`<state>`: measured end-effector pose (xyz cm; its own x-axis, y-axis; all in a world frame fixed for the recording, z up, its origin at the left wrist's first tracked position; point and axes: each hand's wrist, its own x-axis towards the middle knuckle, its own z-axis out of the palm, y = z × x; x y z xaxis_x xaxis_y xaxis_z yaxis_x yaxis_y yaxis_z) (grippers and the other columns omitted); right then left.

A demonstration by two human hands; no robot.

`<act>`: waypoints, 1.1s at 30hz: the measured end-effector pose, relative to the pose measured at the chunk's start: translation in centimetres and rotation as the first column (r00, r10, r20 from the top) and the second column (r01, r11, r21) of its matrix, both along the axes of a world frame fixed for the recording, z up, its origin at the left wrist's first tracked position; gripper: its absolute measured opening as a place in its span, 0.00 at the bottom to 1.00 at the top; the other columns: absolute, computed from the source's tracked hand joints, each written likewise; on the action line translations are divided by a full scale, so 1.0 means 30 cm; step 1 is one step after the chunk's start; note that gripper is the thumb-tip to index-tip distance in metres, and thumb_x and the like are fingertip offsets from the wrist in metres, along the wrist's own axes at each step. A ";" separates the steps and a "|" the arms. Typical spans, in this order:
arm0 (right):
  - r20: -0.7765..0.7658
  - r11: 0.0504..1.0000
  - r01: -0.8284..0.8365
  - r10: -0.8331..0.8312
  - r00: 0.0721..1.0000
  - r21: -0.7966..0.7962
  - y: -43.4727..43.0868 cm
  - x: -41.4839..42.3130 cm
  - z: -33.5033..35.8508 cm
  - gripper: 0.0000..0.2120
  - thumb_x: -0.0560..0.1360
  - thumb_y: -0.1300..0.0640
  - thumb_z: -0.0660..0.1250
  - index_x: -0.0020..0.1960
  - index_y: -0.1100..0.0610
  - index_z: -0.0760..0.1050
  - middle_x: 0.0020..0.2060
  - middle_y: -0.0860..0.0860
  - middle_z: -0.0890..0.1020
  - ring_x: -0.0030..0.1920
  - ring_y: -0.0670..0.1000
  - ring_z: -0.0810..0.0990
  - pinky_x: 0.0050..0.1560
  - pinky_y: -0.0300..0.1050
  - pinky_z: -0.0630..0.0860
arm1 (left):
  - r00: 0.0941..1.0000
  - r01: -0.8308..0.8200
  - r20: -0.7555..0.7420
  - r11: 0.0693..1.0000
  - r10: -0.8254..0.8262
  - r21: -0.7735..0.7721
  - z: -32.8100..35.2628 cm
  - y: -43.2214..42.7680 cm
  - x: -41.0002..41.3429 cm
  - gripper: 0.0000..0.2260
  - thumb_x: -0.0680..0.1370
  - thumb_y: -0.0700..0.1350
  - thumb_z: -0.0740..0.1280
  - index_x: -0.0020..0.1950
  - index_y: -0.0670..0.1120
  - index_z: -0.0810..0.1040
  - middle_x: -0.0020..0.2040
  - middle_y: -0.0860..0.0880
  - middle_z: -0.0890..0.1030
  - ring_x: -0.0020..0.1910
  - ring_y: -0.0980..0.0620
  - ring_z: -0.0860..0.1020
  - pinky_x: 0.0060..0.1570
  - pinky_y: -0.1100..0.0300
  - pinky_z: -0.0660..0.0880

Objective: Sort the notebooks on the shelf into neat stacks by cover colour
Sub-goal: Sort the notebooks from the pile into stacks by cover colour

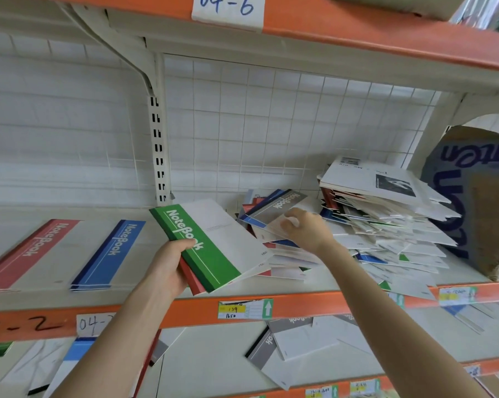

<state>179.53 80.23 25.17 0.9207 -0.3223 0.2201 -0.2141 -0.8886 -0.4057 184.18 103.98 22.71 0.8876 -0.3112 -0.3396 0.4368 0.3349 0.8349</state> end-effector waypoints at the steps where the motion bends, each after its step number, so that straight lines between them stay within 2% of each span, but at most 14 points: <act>1: -0.067 0.999 0.048 -0.048 0.997 -0.003 -0.019 0.008 0.000 0.16 0.78 0.52 0.59 0.64 0.56 0.72 0.58 0.57 0.78 0.57 0.58 0.75 0.52 0.46 0.71 | 1.000 -0.007 -0.003 1.000 0.007 0.015 0.000 0.000 -0.001 0.09 0.79 0.37 0.60 0.59 0.42 0.71 0.46 0.42 0.79 0.43 0.45 0.77 0.38 0.53 0.72; 4: -0.201 0.990 0.076 -0.100 0.975 -0.121 -0.029 0.017 0.006 0.19 0.78 0.47 0.60 0.64 0.56 0.72 0.59 0.55 0.77 0.58 0.57 0.75 0.54 0.47 0.71 | 1.000 -0.021 -0.007 0.998 0.021 0.055 0.003 -0.005 -0.007 0.08 0.79 0.38 0.61 0.57 0.42 0.72 0.43 0.42 0.78 0.40 0.45 0.77 0.36 0.55 0.71; 8: -0.328 0.911 -0.078 -0.065 0.942 -0.405 -0.039 0.030 0.017 0.20 0.80 0.44 0.53 0.62 0.56 0.71 0.57 0.54 0.77 0.55 0.56 0.76 0.47 0.46 0.68 | 0.999 -0.025 -0.029 0.998 0.027 0.062 0.000 -0.010 -0.010 0.08 0.79 0.40 0.61 0.58 0.42 0.72 0.43 0.42 0.78 0.40 0.45 0.77 0.36 0.55 0.71; 12: -0.350 0.833 -0.160 -0.042 0.936 -0.529 -0.024 0.025 0.020 0.13 0.81 0.55 0.53 0.60 0.59 0.70 0.54 0.57 0.78 0.52 0.58 0.76 0.45 0.46 0.69 | 0.999 -0.019 -0.033 0.998 0.021 0.052 -0.001 -0.009 -0.012 0.08 0.80 0.40 0.61 0.58 0.42 0.72 0.43 0.42 0.78 0.40 0.45 0.77 0.35 0.55 0.71; 15: -0.267 0.801 -0.099 -0.078 0.960 -0.591 0.000 0.014 0.022 0.12 0.78 0.63 0.54 0.60 0.62 0.68 0.52 0.59 0.78 0.51 0.60 0.76 0.41 0.46 0.67 | 0.999 -0.019 -0.034 0.998 0.021 0.051 -0.006 -0.007 -0.017 0.08 0.80 0.41 0.60 0.58 0.42 0.72 0.43 0.42 0.78 0.40 0.45 0.77 0.35 0.55 0.71; 18: -0.193 0.846 -0.040 -0.075 0.978 -0.531 0.006 0.004 0.027 0.06 0.77 0.63 0.56 0.53 0.59 0.67 0.45 0.57 0.78 0.42 0.59 0.72 0.39 0.45 0.65 | 0.999 -0.019 -0.045 0.998 0.022 0.068 -0.008 -0.002 -0.020 0.07 0.79 0.41 0.61 0.56 0.42 0.73 0.43 0.41 0.78 0.40 0.44 0.77 0.36 0.54 0.72; 20: -0.133 0.873 -0.011 -0.062 0.989 -0.487 0.013 -0.001 0.021 0.02 0.78 0.63 0.56 0.47 0.57 0.63 0.34 0.54 0.72 0.38 0.58 0.69 0.37 0.44 0.63 | 0.999 -0.010 -0.047 0.995 0.015 0.098 -0.011 -0.004 -0.019 0.04 0.79 0.41 0.61 0.52 0.42 0.74 0.43 0.41 0.79 0.41 0.44 0.77 0.36 0.54 0.72; 21: -0.102 0.885 -0.002 -0.052 0.993 -0.465 0.016 -0.002 0.015 0.02 0.78 0.62 0.55 0.46 0.57 0.64 0.33 0.54 0.71 0.38 0.58 0.69 0.36 0.44 0.62 | 0.999 -0.006 -0.048 0.994 0.012 0.113 -0.013 -0.006 -0.018 0.04 0.79 0.41 0.61 0.49 0.43 0.74 0.43 0.41 0.79 0.40 0.44 0.77 0.36 0.54 0.72; 22: -0.074 0.904 0.004 -0.040 0.996 -0.427 0.014 -0.002 0.006 0.03 0.79 0.60 0.54 0.48 0.58 0.66 0.35 0.56 0.73 0.38 0.58 0.70 0.36 0.44 0.62 | 0.999 -0.001 -0.048 0.993 0.007 0.121 -0.012 -0.007 -0.020 0.03 0.79 0.42 0.62 0.48 0.43 0.74 0.43 0.41 0.79 0.40 0.44 0.77 0.36 0.54 0.72; 24: -0.067 0.957 0.005 -0.025 0.997 -0.291 -0.003 0.006 -0.013 0.10 0.79 0.55 0.55 0.55 0.59 0.71 0.46 0.58 0.79 0.44 0.60 0.74 0.38 0.44 0.66 | 0.999 0.001 -0.050 0.993 0.005 0.119 -0.013 -0.009 -0.021 0.04 0.79 0.42 0.61 0.50 0.42 0.74 0.44 0.41 0.79 0.41 0.44 0.78 0.36 0.54 0.72; 28: -0.109 0.998 0.044 -0.048 0.993 -0.038 -0.042 0.020 -0.023 0.19 0.75 0.47 0.64 0.63 0.54 0.74 0.58 0.50 0.79 0.57 0.54 0.76 0.53 0.44 0.71 | 0.998 -0.004 -0.059 0.994 0.011 0.107 -0.015 -0.006 -0.024 0.08 0.79 0.41 0.61 0.56 0.42 0.73 0.45 0.40 0.79 0.42 0.43 0.78 0.36 0.52 0.72; 30: -0.113 0.999 0.052 -0.053 0.992 -0.012 -0.047 0.024 -0.009 0.20 0.74 0.46 0.66 0.63 0.53 0.75 0.59 0.49 0.79 0.59 0.53 0.75 0.57 0.44 0.71 | 0.998 -0.004 -0.056 0.993 0.011 0.116 -0.015 -0.005 -0.023 0.07 0.79 0.41 0.61 0.56 0.42 0.73 0.45 0.40 0.79 0.42 0.43 0.78 0.37 0.53 0.72; 33: -0.139 0.998 0.008 -0.016 0.990 -0.059 -0.047 0.022 0.010 0.20 0.73 0.44 0.67 0.61 0.54 0.77 0.57 0.50 0.79 0.58 0.54 0.75 0.57 0.45 0.72 | 0.999 -0.004 -0.048 0.990 0.011 0.138 -0.014 -0.003 -0.020 0.05 0.78 0.41 0.62 0.52 0.42 0.74 0.45 0.41 0.79 0.42 0.43 0.78 0.37 0.53 0.72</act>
<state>180.18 78.81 25.49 0.9398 -0.3242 0.1080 -0.2761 -0.9066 -0.3191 183.57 103.88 22.30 0.8712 -0.2519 -0.4214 0.4758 0.2216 0.8512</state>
